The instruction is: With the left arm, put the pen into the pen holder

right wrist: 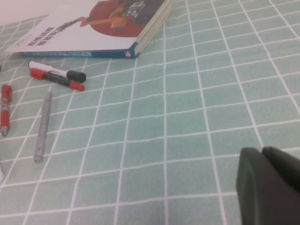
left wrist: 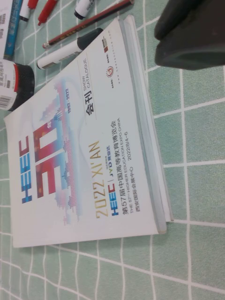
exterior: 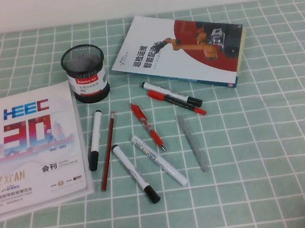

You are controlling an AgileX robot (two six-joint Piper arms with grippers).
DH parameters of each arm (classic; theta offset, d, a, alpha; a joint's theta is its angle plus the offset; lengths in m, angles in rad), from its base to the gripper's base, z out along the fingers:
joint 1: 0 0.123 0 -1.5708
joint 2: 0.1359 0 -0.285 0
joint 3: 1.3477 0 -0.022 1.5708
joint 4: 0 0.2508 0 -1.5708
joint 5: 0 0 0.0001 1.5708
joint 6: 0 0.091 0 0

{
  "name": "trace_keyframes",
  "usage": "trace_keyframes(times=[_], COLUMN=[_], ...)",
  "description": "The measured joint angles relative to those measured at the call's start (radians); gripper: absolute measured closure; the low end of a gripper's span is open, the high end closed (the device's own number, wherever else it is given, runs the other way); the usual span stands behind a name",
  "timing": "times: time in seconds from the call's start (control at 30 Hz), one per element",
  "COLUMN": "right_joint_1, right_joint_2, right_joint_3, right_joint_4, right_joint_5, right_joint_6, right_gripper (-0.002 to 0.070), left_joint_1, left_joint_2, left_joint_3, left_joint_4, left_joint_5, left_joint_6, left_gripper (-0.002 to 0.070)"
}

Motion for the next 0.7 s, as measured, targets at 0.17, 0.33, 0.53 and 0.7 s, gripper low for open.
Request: trace_keyframes(times=[0.17,0.33,0.53,0.7], right_joint_1=[0.0,0.0,0.0,0.0], right_joint_2=[0.0,0.0,0.0,0.0], right_joint_3=[0.0,0.0,0.0,0.0], right_joint_4=[0.0,0.0,0.0,0.0], right_joint_5=[0.0,0.0,0.0,0.0], right_joint_6=[0.0,0.0,0.0,0.0], right_gripper=[0.0696,0.0696,0.0696,0.0696], left_joint_1=[0.0,0.0,0.0,0.0], left_joint_2=[0.0,0.0,0.0,0.0], left_joint_3=[0.0,0.0,0.0,0.0], left_joint_4=[0.0,0.0,0.0,0.011], left_joint_5=[0.0,0.0,0.0,-0.008], left_joint_6=[0.0,0.0,0.0,0.003], left_gripper=[0.0678,0.0679,0.0679,0.0679])
